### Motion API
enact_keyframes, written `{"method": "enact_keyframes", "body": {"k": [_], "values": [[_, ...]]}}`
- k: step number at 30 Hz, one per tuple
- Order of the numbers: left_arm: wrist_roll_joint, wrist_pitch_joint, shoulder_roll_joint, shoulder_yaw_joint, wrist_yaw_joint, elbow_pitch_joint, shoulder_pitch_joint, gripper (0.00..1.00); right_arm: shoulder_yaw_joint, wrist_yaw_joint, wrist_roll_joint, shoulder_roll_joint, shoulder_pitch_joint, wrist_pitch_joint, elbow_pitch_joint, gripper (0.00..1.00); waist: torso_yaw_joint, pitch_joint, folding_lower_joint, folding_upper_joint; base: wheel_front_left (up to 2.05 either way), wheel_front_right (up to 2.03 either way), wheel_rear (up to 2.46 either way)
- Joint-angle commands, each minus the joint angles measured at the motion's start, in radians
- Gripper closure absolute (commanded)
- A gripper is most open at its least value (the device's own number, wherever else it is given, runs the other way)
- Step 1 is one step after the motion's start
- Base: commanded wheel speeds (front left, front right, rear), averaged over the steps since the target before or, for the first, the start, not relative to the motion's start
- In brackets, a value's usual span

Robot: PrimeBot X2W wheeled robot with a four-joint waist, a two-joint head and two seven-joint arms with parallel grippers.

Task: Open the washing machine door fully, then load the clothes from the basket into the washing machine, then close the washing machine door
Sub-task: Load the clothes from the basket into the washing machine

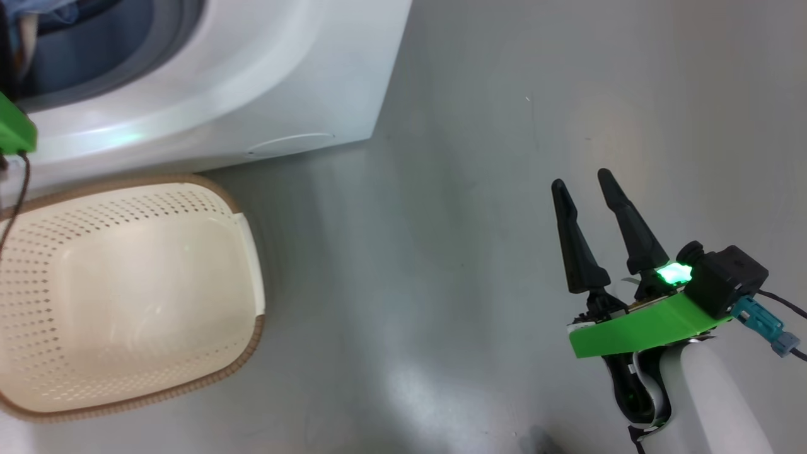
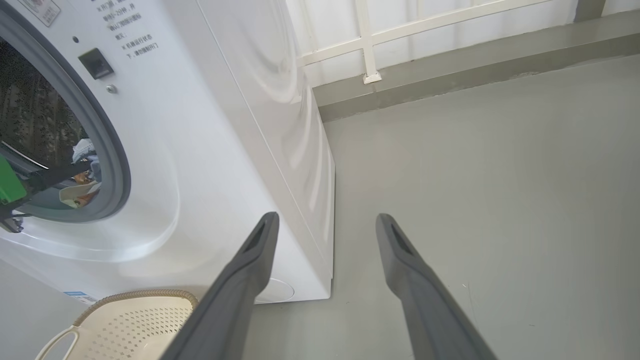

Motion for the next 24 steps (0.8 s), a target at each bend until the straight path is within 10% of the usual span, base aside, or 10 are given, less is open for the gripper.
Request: {"method": "enact_keyframes", "body": {"k": [1,24], "values": [[-0.017,-0.011,0.046,0.015,-0.001,-0.035,0.025,0.00,0.016,0.002,-0.007,-0.002,0.018,-0.005,-0.019,0.00,0.015,-0.015,0.0000,0.0000,0.00,0.00,0.00],[0.217,-0.014,-0.074,0.409,-0.001,-0.555,0.596,0.00,0.002,0.002,0.012,-0.105,0.116,-0.005,0.025,0.00,0.096,-0.236,0.0000,0.0000,0.00,0.00,0.00]]}}
